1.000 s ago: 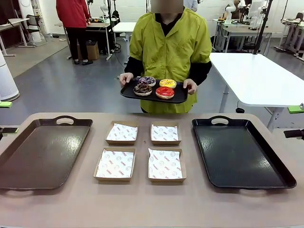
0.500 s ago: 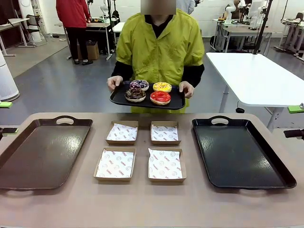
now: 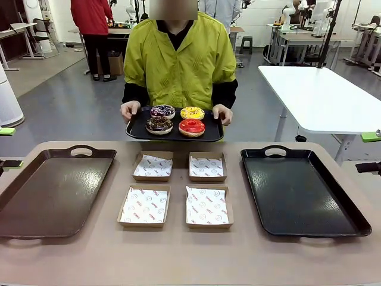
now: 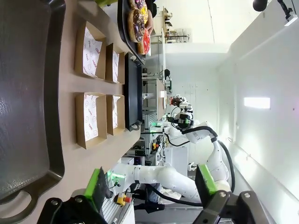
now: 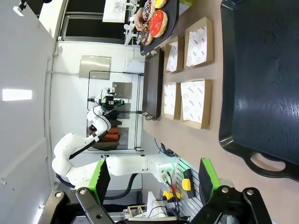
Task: Individually package the donuts and arrange them on the tray.
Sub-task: Pick up one Paper togo box.
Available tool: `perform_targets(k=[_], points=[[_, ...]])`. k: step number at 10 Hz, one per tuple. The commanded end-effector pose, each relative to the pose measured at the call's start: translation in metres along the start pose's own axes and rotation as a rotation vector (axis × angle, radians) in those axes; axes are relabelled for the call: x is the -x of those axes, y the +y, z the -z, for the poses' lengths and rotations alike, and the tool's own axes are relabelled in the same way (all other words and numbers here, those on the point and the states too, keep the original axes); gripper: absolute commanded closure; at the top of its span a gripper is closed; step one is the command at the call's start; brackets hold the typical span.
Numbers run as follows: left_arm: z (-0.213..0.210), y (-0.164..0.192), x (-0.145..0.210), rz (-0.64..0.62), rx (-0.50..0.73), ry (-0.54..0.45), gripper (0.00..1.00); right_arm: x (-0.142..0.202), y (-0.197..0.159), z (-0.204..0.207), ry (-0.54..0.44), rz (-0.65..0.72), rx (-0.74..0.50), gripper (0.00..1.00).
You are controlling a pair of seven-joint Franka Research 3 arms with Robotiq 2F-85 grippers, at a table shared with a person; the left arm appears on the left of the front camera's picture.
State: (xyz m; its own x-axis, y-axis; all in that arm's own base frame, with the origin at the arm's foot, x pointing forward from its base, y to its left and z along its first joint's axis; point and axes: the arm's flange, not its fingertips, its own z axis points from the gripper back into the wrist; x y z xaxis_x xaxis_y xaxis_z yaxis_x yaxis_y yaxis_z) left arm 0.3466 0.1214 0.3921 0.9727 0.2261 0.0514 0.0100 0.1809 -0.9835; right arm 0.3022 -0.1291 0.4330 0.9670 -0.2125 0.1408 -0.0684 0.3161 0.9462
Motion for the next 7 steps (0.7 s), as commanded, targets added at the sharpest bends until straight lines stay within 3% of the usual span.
perform_targets(k=[1,7], points=[[-0.0004,-0.0013,-0.0010,0.008,0.013,-0.017,0.00,0.0009,-0.0001,0.0020,-0.005,-0.012,-0.017,0.00],[-0.0004,-0.0013,-0.0010,0.008,0.013,-0.017,0.00,0.0009,-0.0001,0.0020,-0.005,-0.012,-0.017,0.00]])
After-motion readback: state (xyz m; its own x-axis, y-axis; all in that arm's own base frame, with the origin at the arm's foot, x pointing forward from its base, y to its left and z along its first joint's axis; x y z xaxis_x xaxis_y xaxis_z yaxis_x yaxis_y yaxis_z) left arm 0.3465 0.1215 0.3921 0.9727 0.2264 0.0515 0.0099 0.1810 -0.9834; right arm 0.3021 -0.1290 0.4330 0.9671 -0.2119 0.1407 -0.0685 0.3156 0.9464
